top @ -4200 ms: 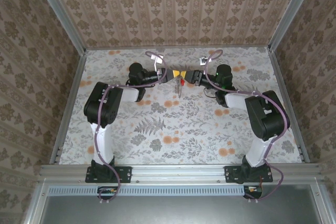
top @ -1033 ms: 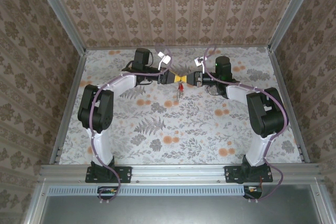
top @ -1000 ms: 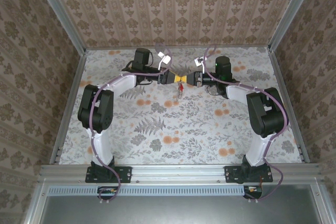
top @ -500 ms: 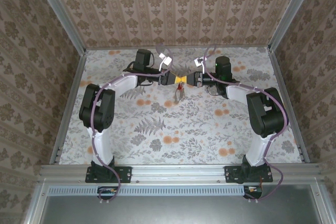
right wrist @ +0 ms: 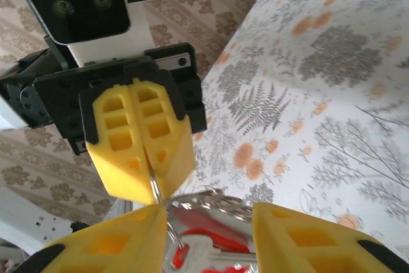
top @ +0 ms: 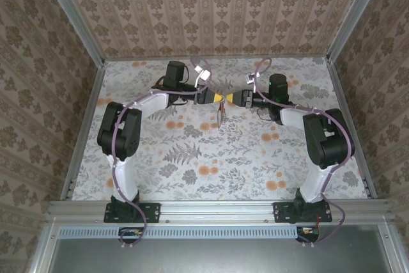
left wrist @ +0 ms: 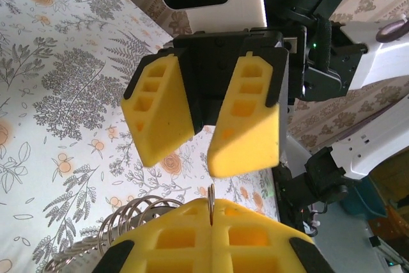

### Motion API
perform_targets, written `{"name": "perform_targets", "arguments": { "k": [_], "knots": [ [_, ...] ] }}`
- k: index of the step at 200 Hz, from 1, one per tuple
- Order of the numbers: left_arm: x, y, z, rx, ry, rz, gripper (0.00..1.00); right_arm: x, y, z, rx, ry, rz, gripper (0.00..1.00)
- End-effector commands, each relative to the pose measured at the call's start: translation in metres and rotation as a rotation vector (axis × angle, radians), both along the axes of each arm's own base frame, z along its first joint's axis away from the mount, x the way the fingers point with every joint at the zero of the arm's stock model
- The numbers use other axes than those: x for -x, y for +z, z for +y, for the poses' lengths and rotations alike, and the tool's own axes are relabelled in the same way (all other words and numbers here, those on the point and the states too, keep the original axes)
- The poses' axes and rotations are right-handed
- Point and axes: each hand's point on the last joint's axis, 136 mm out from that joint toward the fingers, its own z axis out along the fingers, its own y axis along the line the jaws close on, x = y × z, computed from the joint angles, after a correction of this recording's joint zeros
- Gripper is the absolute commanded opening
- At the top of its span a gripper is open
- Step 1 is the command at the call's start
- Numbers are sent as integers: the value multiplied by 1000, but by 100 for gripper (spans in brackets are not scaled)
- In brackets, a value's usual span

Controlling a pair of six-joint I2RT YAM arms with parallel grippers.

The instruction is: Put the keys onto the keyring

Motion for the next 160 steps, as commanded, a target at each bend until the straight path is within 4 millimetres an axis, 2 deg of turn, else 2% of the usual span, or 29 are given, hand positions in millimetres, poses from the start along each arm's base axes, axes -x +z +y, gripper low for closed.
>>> {"name": "perform_targets", "arguments": {
  "k": [1,53,90,160],
  "knots": [
    [1,18,-2,45,3,-40,0,-2,19,-10,-6,-80,-83,42],
    [-3,23,-3,62,29,-27,0,9,-6,-21,31,-211,-88,47],
    [-4,23,-3,64,38,-25,0,19,-17,-14,61,-223,-98,49],
    [-4,25,-3,69,38,-26,0,28,-15,2,92,-200,-140,53]
  ]
}}
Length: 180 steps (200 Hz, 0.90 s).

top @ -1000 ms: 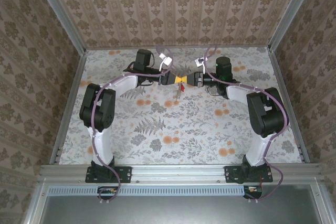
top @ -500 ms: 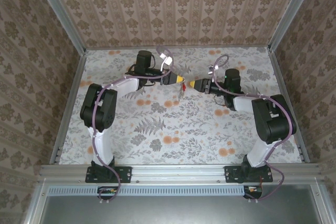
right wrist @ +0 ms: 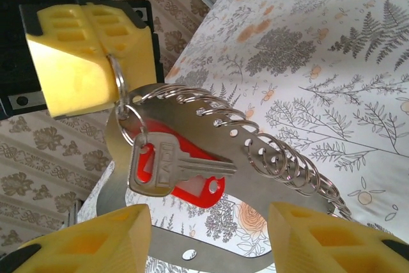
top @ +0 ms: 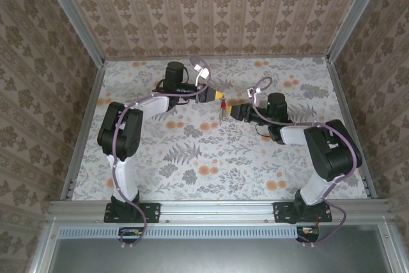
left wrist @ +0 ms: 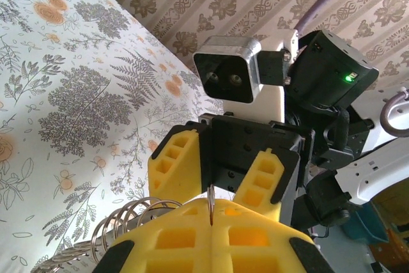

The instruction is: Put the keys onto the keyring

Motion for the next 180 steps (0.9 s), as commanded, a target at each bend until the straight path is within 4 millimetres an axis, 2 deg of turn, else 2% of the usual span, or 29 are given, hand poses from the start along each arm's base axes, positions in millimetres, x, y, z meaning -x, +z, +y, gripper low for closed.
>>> {"name": "perform_targets", "arguments": {
  "k": [1,59,152,180],
  "knots": [
    [4,19,1,33,-11,-49,0,-2,14,2,12,-8,-77,53],
    [4,19,1,33,-11,-49,0,-3,23,16,19,21,-98,53],
    [4,20,1,40,-15,-46,0,-13,24,23,24,22,-104,51],
    [3,21,1,47,-11,-43,0,-10,23,28,46,46,-101,45]
  ]
}}
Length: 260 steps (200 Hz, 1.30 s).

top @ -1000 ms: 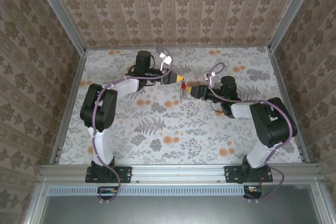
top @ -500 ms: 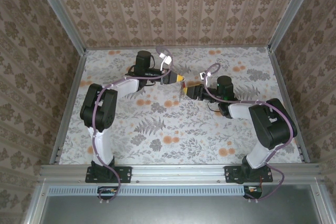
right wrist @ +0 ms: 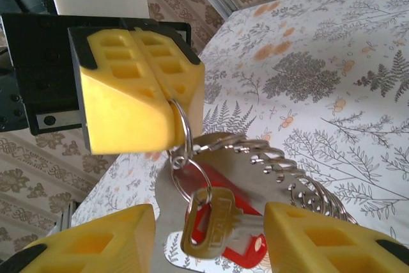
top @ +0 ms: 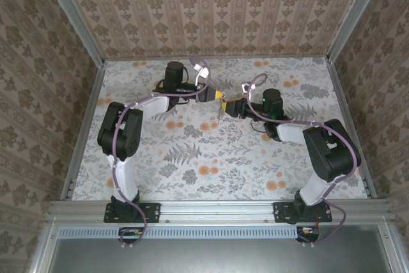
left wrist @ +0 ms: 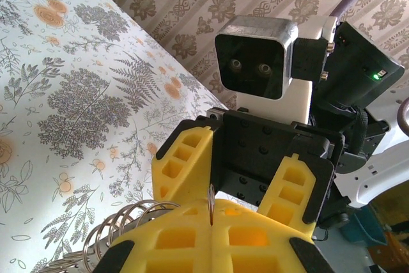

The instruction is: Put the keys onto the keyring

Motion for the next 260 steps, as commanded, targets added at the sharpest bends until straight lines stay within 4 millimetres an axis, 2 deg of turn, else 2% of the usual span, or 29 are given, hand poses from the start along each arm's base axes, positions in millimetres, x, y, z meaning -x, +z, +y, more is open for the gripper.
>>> {"name": "perform_targets", "arguments": {
  "k": [1,64,96,129,176,241,260],
  "knots": [
    [4,18,1,40,-15,-44,0,-1,-1,7,33,19,-17,45],
    [-5,22,5,74,11,-35,0,12,-12,7,53,36,4,14],
    [-6,25,6,77,23,-46,0,14,-10,10,48,50,2,0],
    [-6,26,7,78,31,-50,0,18,-4,19,37,86,-7,0],
    [-8,29,8,100,41,-52,0,30,2,42,41,167,-19,0],
    [-9,29,9,102,49,-51,0,24,-5,34,56,135,-1,0],
    [-10,30,11,104,61,-52,0,23,-4,24,43,112,5,29]
  ]
}}
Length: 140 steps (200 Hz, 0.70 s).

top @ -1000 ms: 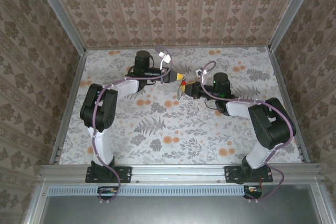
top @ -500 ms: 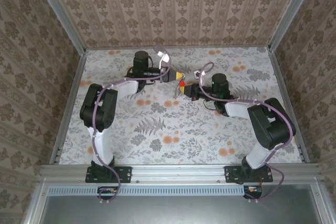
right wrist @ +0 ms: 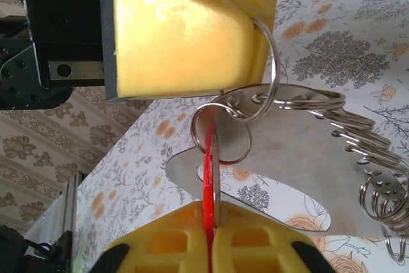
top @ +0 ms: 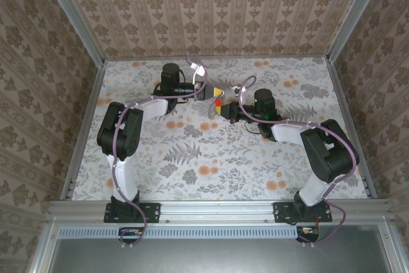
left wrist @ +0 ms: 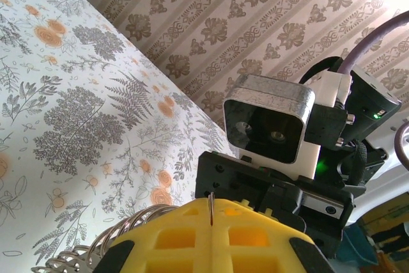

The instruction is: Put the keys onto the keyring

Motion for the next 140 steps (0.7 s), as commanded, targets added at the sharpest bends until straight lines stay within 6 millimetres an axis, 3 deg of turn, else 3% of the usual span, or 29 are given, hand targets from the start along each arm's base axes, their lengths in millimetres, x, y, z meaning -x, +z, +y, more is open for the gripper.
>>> {"name": "perform_targets", "arguments": {
  "k": [1,19,65,97,140],
  "knots": [
    [-5,20,6,40,29,-77,0,5,-1,-6,-3,17,16,30],
    [-6,21,7,44,37,-77,0,5,2,-24,-15,-26,15,42],
    [-7,24,9,60,48,-79,0,0,27,-55,-59,-106,-24,45],
    [-10,26,10,73,61,-77,0,-17,56,-57,-131,-143,-36,44],
    [-13,26,9,79,69,-70,0,-37,78,-51,-264,-137,-9,41]
  ]
}}
